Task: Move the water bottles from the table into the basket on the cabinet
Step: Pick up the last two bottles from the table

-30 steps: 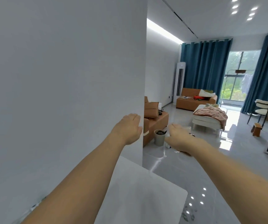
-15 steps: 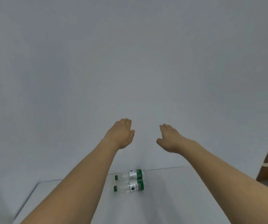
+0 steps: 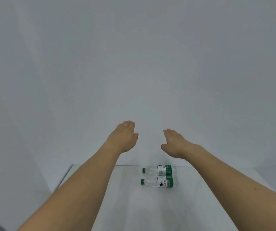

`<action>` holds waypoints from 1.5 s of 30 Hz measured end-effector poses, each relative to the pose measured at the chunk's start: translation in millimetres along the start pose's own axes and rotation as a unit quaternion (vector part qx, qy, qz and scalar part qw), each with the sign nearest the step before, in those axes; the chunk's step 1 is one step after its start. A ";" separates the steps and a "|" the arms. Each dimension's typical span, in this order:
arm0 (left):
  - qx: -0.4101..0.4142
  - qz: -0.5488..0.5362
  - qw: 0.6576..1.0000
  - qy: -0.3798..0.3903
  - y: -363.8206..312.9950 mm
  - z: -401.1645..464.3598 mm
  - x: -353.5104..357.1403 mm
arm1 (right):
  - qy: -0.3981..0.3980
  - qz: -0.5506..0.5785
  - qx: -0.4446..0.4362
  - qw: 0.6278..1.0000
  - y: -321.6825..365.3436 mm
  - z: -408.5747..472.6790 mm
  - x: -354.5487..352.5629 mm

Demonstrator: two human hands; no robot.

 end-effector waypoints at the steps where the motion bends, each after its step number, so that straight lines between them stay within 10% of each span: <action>1: 0.001 -0.003 1.000 0.010 4.8 5.2 12.6 | 0.008 0.004 0.007 1.000 -7.5 8.6 12.2; 9: -0.061 -0.122 0.978 0.160 64.7 38.1 210.6 | 0.072 0.032 0.036 0.996 -68.7 92.8 194.1; 19: -0.240 -0.471 0.833 0.165 153.7 89.8 446.2 | 0.040 -0.109 -0.067 0.991 -89.9 198.8 370.1; 26: -0.078 -0.234 0.960 0.134 156.0 110.1 492.4 | 0.040 -0.150 -0.093 0.983 -87.5 221.0 387.3; 45: -0.051 -0.190 0.980 0.036 154.1 110.0 496.1 | 0.031 -0.135 -0.149 0.979 -81.7 215.9 388.0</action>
Point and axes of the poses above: each hand's wrist, its own z-axis towards the middle knuckle, its own x-axis out of the palm, y = z × x, the point moved 5 cm from there along z, towards the middle knuckle, and after that the axes turned 6 degrees about x, right-handed, at the moved point
